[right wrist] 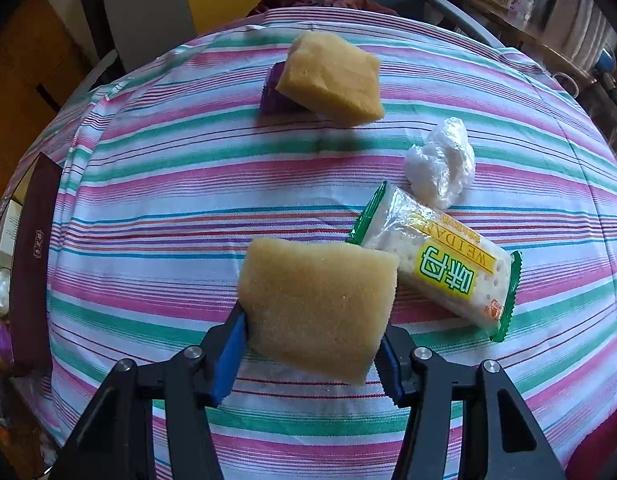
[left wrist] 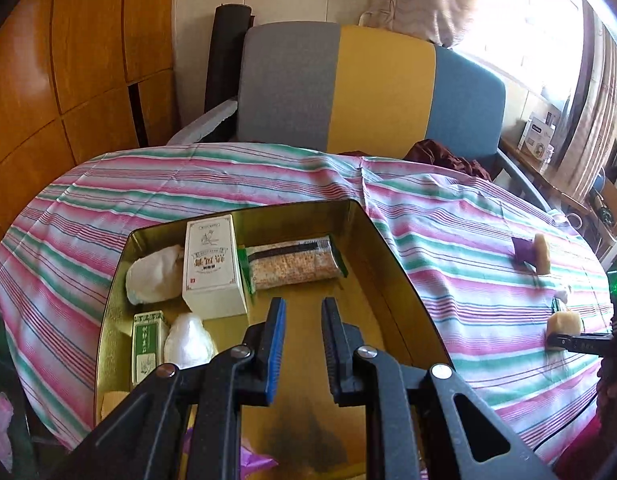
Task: Organize objects
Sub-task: 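Carry the yellow sponge into the tray and open the right tool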
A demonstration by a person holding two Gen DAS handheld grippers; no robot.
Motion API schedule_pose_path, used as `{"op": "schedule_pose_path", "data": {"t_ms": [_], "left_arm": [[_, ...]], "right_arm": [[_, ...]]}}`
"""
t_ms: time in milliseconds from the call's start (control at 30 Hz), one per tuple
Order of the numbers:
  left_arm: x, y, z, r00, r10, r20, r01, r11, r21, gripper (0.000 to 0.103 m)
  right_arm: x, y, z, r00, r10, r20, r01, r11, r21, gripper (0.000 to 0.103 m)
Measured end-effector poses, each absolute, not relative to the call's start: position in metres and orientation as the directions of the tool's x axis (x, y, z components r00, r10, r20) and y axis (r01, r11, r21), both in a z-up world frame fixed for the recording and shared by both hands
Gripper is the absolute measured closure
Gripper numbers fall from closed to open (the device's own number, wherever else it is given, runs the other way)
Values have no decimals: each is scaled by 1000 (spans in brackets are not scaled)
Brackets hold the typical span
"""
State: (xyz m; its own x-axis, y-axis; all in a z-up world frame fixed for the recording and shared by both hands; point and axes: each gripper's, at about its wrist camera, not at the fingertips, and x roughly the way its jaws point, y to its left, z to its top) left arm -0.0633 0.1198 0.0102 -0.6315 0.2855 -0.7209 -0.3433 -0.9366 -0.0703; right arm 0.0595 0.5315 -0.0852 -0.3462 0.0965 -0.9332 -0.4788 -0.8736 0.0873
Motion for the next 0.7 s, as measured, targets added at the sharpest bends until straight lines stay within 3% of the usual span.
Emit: {"op": "schedule_pose_path", "data": {"t_ms": [233,367,700], "left_arm": [[-56,112,10,-634,286,-718,-346,-936,-67,86],[-54,103,8,-632,281,-722,-338,-939,-69,86],[-52,43,15,-668,249,-701,-225,-966,-128,86]], "right_arm": [[58,525,-83,-348,118,-930,-488,-870,72,46],[59,518,-70,-400,88,-912,-496,-858,135,47],[13,390,9,-572,-102,-814,-191,-949,253,46]]}}
